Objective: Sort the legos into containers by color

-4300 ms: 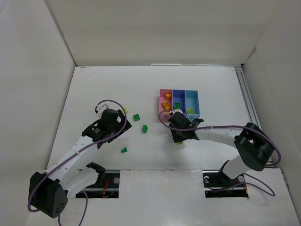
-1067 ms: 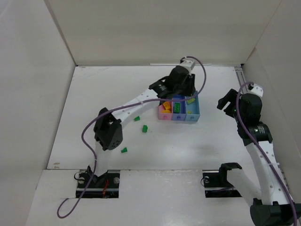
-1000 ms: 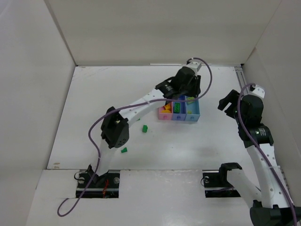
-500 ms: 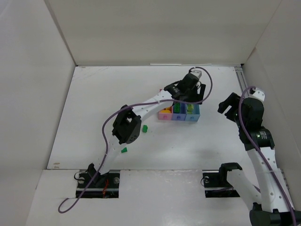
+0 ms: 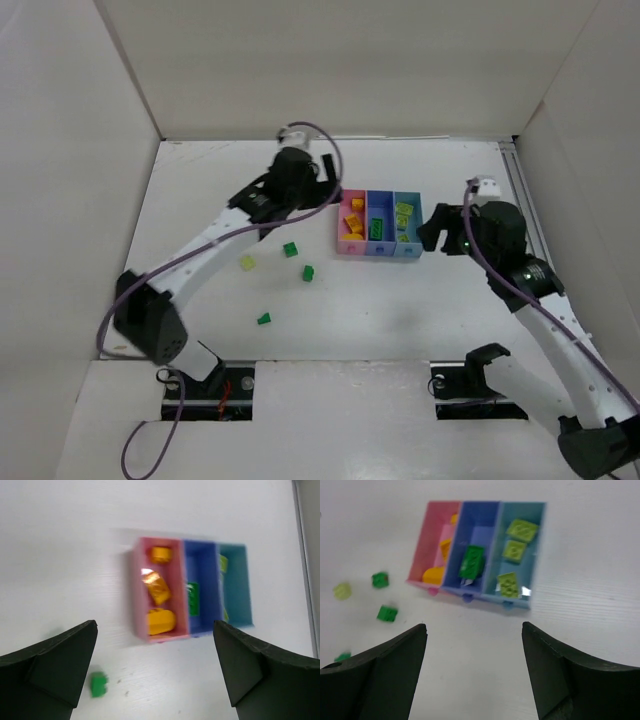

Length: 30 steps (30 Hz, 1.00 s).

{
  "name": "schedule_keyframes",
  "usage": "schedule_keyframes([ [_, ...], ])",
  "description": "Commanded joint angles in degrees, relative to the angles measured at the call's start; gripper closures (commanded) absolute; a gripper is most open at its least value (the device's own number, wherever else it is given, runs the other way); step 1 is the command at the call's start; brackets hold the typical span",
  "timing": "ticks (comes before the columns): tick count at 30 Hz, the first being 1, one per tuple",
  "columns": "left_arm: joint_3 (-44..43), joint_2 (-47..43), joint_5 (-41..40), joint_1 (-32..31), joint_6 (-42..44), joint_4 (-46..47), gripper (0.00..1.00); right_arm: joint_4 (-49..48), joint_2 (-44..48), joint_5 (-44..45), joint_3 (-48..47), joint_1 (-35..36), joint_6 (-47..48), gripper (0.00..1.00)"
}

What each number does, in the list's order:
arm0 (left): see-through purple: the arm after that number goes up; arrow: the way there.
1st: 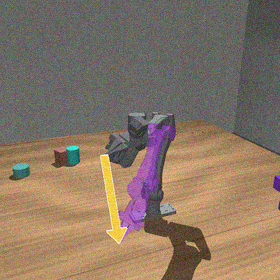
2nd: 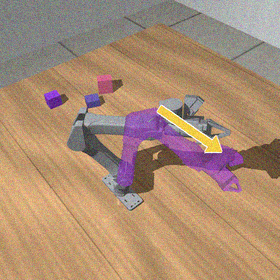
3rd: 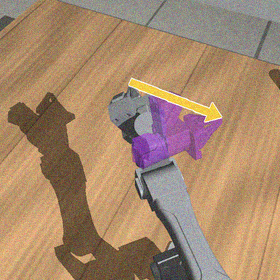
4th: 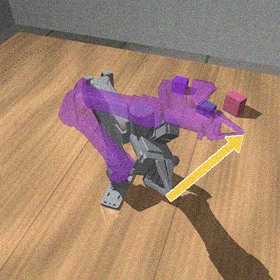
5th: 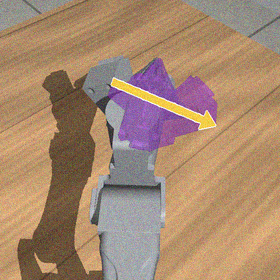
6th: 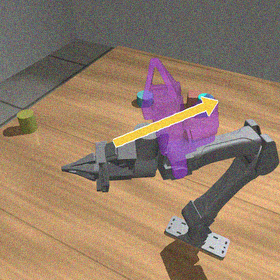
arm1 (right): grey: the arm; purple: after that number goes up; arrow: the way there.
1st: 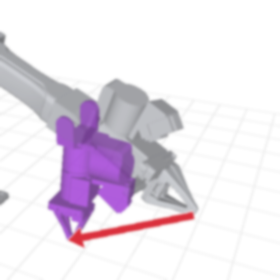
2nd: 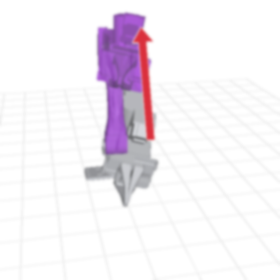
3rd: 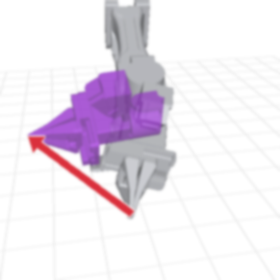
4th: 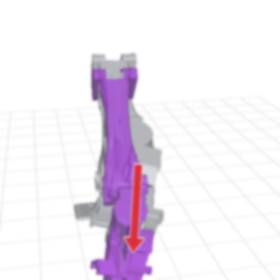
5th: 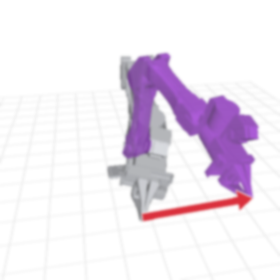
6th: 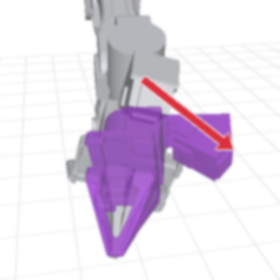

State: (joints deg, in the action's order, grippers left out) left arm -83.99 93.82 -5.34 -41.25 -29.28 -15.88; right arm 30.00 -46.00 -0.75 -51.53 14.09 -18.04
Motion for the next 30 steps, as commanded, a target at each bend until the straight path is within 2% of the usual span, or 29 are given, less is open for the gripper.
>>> schedule_keyframes([
  [1,11.8,-13.9,-8.44,5.12,-7.71,-1.85,0.0,-6.26,-4.16,1.36,-1.02,11.55,3.18,0.18],
  [2,14.26,-16.28,-12.02,5.13,-11.47,-3.44,0.0,-6.27,-6.19,4.85,-1.81,14.8,3.19,0.18],
  [3,16.64,-18.39,-13.62,5.74,-13.59,-5.28,0.0,-6.27,-8.38,6.54,-3.74,21.44,3.19,0.18],
  [6,24.47,-25.6,-16.62,7.15,-20.35,-12.58,0.0,-6.8,-19.01,12.43,-7.26,30.01,2.22,0.18],
  [10,31.85,-33.25,-17.68,8.74,-26.26,-19.53,0.0,-10.65,-30.45,9.11,-11.66,38.36,-0.32,0.18],
  [14,37.13,-38.96,-17.68,10.14,-31.8,-23.58,0.0,-12.68,-41.26,10.15,-16.13,42.41,-5.24,0.18],
  [19,38.9,-41.88,-17.16,10.66,-34.7,-27.35,0.0,-10.93,-53.38,13.93,-22.91,44.27,-10.85,0.2],
  [22,38.9,-43.46,-17.16,10.67,-35.32,-29.29,0.0,-11.45,-58.04,14.82,-24.84,44.27,-13.76,0.22],
  [27,39.42,-46.61,-16.54,10.67,-36.38,-29.91,0.0,-6.88,-64.65,20.43,-30.47,44.8,-18.08,0.26],
  [30,39.42,-48.2,-16.54,10.67,-36.38,-30.44,0.0,-7.41,-66.67,22.02,-31.18,44.8,-19.93,0.35],
])
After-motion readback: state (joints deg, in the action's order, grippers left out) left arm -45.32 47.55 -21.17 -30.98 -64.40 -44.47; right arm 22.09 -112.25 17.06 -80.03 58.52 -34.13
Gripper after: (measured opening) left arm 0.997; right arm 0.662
